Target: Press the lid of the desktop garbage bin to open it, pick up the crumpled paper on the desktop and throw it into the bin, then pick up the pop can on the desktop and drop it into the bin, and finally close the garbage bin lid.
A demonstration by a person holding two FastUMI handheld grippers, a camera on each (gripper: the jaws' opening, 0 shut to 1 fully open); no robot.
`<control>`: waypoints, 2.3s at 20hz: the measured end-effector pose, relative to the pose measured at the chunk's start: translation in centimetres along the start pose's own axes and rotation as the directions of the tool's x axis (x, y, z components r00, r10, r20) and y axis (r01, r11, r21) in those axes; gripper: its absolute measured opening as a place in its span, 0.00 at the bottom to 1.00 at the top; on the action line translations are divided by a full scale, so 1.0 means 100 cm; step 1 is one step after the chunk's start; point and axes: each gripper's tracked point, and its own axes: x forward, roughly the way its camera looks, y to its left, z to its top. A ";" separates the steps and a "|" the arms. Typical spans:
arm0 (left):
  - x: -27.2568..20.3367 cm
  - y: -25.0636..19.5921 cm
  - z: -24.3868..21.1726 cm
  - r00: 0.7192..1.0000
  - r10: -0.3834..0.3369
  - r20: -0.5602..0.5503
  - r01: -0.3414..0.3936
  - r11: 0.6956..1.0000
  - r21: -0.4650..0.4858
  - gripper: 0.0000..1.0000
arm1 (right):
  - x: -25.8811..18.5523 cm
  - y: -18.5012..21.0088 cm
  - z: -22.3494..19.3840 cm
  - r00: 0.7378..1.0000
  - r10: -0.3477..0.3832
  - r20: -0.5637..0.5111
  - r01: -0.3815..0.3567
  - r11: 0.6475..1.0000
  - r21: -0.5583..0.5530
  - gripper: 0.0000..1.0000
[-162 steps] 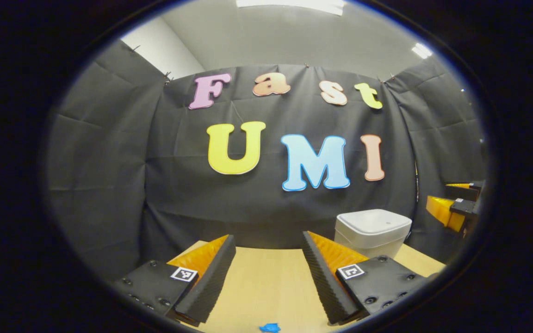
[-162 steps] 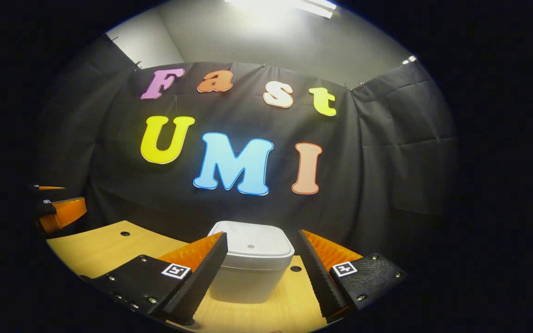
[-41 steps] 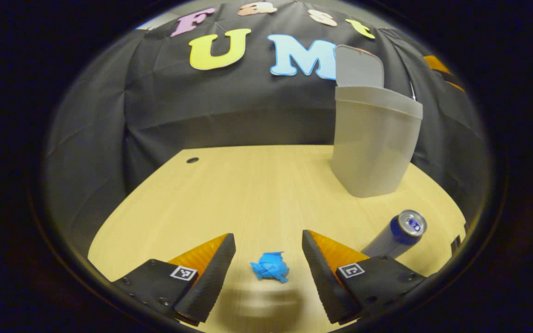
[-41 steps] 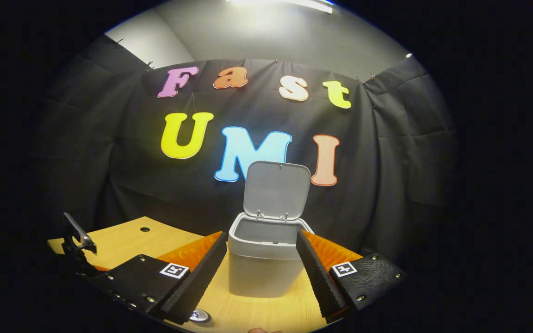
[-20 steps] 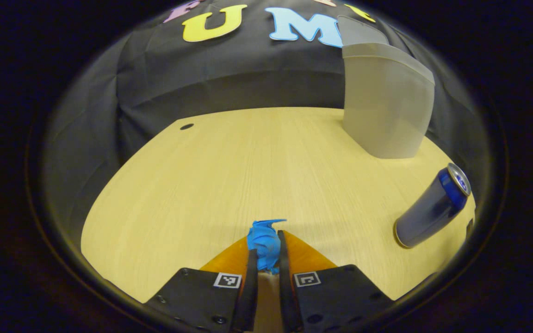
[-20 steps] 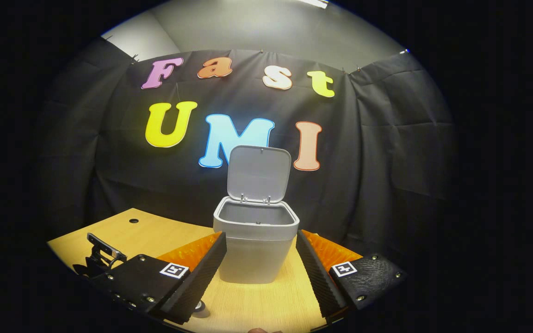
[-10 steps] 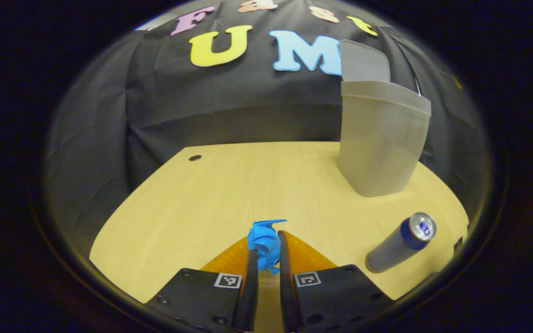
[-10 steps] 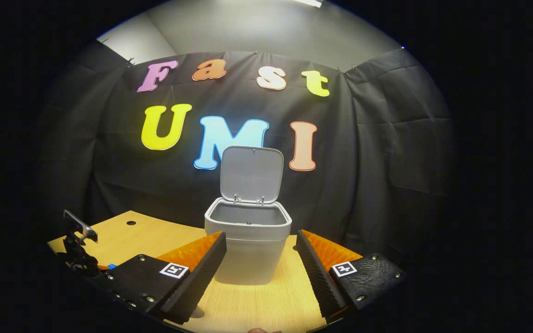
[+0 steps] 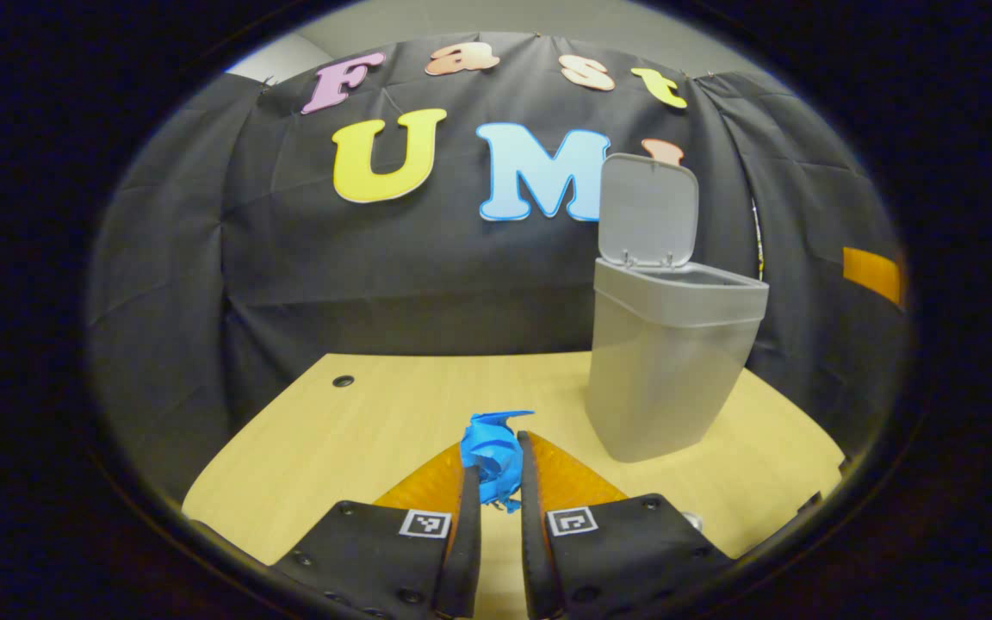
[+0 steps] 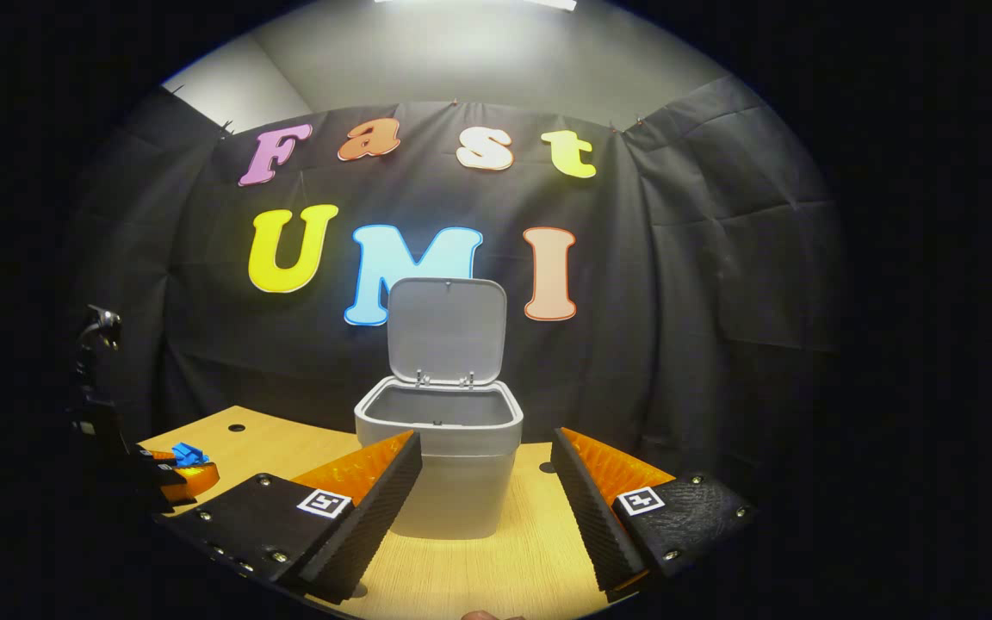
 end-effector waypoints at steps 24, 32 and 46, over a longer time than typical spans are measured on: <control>0.153 -0.188 0.137 0.950 -0.288 0.121 0.285 0.958 0.041 0.29 | 0.002 -0.088 -0.030 0.984 -0.174 -0.046 0.175 0.984 0.016 0.96; 0.167 -0.201 0.121 0.947 -0.317 0.047 0.313 0.947 0.073 0.62 | 0.001 -0.086 -0.030 0.981 -0.187 -0.046 0.188 0.982 0.012 0.96; 0.112 -0.143 0.141 0.952 -0.279 0.124 0.280 0.960 0.011 0.91 | 0.004 -0.013 -0.024 0.999 -0.016 -0.030 0.015 0.999 -0.030 0.96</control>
